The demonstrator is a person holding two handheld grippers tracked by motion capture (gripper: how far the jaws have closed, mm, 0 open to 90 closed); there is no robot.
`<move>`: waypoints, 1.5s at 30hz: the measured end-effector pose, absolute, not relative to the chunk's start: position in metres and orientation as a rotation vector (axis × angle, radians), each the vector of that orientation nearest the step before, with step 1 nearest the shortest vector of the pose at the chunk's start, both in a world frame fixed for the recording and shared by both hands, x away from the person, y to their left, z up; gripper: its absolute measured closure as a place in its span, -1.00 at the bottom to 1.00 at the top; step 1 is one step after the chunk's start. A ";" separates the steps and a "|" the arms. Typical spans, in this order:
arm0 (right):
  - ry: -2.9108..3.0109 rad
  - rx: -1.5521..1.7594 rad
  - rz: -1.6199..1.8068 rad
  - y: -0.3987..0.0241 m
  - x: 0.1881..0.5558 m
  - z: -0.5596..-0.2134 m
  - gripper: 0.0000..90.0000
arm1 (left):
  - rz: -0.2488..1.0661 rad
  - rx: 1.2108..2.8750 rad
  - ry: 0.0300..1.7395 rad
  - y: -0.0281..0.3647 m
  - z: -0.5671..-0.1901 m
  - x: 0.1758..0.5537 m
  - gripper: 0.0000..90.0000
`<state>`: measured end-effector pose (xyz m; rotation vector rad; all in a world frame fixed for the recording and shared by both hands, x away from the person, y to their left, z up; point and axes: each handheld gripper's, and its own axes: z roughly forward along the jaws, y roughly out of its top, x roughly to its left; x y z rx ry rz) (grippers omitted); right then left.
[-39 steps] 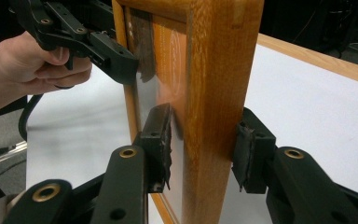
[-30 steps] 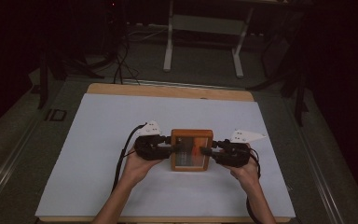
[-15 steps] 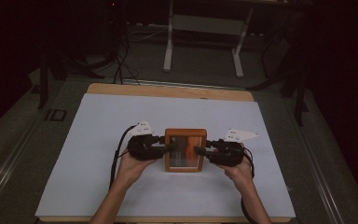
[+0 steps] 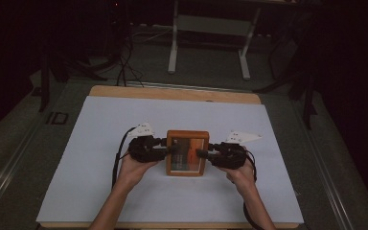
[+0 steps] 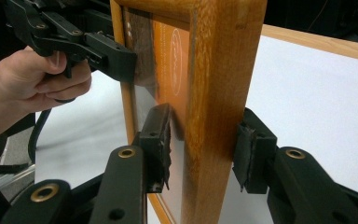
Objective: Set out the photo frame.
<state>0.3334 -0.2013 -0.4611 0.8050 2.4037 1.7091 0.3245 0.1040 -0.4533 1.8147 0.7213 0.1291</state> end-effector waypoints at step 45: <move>2.433 0.905 1.735 -0.193 0.362 -0.489 0.34 | 0.071 1.804 0.810 0.111 -0.478 0.351 0.30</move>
